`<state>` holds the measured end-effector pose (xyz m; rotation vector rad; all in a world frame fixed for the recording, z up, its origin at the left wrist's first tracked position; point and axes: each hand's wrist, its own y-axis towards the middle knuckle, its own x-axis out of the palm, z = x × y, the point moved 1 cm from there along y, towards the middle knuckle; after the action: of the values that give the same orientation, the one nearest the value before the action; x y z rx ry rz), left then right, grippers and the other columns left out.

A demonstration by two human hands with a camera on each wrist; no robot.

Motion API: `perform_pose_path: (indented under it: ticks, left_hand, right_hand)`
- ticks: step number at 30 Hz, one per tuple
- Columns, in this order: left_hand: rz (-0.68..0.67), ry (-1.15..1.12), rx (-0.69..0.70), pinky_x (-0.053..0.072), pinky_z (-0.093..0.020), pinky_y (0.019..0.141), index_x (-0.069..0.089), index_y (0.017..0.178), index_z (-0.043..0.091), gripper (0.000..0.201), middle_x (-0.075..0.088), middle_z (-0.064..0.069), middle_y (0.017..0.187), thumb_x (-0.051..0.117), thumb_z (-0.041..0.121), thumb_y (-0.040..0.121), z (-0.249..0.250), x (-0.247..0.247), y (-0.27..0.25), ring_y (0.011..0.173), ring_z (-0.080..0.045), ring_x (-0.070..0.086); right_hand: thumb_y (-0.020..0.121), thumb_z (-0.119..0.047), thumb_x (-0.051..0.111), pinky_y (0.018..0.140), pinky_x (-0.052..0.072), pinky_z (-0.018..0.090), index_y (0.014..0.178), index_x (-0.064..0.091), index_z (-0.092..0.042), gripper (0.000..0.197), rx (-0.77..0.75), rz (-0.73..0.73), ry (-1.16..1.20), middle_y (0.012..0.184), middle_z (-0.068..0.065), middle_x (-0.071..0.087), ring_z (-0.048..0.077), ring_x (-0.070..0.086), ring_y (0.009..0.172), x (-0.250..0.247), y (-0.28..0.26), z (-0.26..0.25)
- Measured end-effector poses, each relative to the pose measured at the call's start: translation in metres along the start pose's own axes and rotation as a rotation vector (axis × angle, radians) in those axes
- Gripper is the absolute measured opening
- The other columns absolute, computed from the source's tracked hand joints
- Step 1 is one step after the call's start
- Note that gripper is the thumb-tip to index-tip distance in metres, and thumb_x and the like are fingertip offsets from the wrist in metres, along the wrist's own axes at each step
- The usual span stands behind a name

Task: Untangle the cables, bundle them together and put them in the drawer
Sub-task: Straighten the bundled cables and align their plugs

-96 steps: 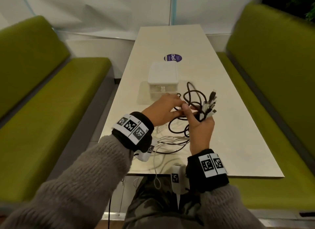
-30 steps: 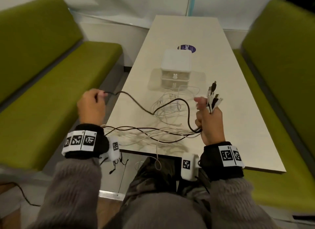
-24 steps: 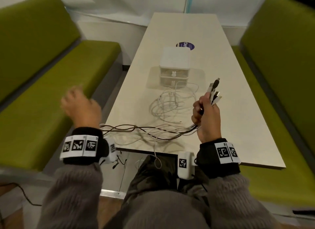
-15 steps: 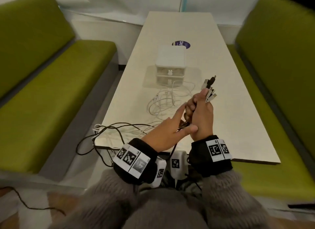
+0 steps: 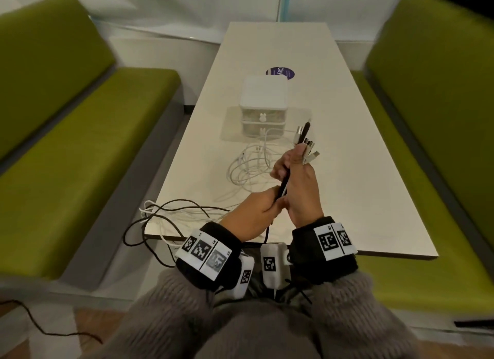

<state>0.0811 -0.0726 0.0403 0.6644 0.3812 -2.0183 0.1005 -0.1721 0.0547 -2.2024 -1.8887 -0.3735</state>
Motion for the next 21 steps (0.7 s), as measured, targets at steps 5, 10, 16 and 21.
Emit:
perform_pose_path:
  ticks: [5,10,16,21]
  left_hand:
    - [0.003,0.158,0.015,0.043,-0.034,0.074,0.046,0.086,0.017,0.023,0.055,0.004,0.077,0.035,0.032,0.1,-0.011,-0.016,-0.006,0.076,-0.019,0.054]
    - [-0.128,0.384,-0.031,0.043,-0.038,0.078,0.046,0.09,0.015,0.024,0.055,0.006,0.083,0.033,0.033,0.1,-0.018,-0.033,-0.011,0.082,-0.025,0.056]
    - [-0.125,0.424,-0.123,0.045,-0.044,0.084,0.044,0.114,0.011,0.032,0.063,-0.009,0.098,0.03,0.037,0.1,-0.022,-0.03,-0.009,0.09,-0.032,0.059]
    - [-0.032,0.326,-0.114,0.04,-0.034,0.069,0.033,0.129,0.011,0.035,0.061,-0.009,0.094,0.034,0.03,0.1,-0.014,-0.03,-0.005,0.078,-0.026,0.055]
  right_hand:
    - [0.09,-0.047,0.046,0.078,0.048,0.035,0.084,0.056,-0.011,0.038,0.081,-0.081,0.202,0.064,0.0,0.055,0.019,0.059,0.067,-0.024,0.002,-0.009]
    - [0.098,-0.035,0.047,0.069,0.055,0.042,0.1,0.058,-0.014,0.024,0.014,0.021,0.168,0.066,0.004,0.056,0.02,0.059,0.058,-0.039,0.011,-0.024]
    - [0.101,-0.03,0.044,0.061,0.05,0.029,0.061,0.052,-0.01,0.045,0.025,0.086,-0.034,0.057,0.005,0.059,0.018,0.062,0.061,-0.02,0.006,-0.002]
    - [0.095,-0.03,0.057,0.07,0.046,0.041,0.058,0.058,-0.019,0.038,-0.033,-0.002,-0.185,0.064,0.005,0.057,0.022,0.056,0.064,-0.012,0.004,0.002]
